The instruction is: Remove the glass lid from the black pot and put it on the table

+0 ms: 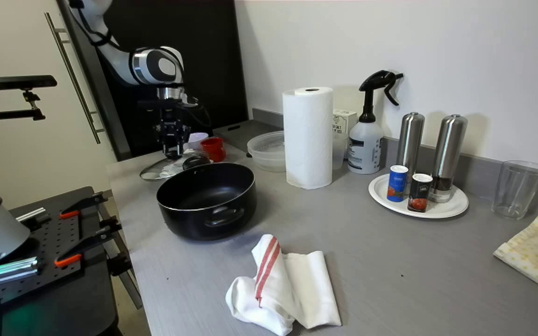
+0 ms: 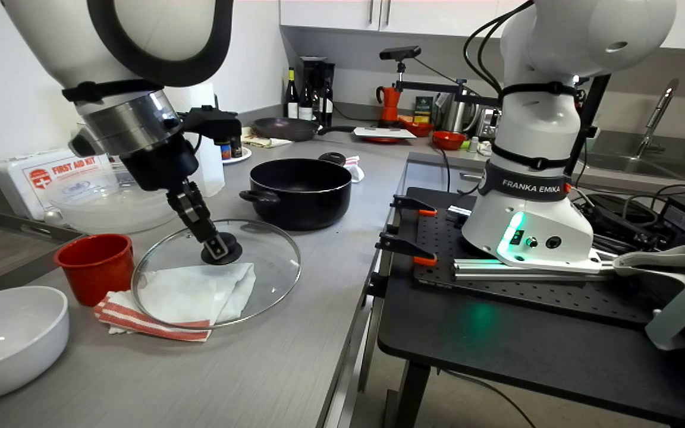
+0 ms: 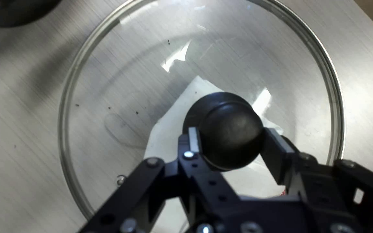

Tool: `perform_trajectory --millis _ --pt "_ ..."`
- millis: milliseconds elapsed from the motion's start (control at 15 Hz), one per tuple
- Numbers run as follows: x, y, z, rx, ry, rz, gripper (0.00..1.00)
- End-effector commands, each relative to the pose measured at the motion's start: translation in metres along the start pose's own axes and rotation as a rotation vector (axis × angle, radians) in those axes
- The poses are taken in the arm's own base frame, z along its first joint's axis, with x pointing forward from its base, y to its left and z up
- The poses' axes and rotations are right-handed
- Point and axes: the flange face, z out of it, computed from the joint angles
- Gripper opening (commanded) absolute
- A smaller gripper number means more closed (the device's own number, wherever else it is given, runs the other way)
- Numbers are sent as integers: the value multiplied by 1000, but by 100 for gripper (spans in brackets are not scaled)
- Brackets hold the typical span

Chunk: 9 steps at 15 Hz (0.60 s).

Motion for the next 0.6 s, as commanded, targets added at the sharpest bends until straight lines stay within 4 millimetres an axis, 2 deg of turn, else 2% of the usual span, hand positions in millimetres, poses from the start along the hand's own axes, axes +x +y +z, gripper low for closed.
perform_trajectory --millis 0,200,267,333,533 --pt "2 6 -7 15 9 -13 24" --pt "1 8 -7 16 10 -10 24" --pt "0 9 -7 17 10 -8 62" --pt "0 9 -7 18 10 -8 75" --pt "0 11 -10 18 15 -6 95"
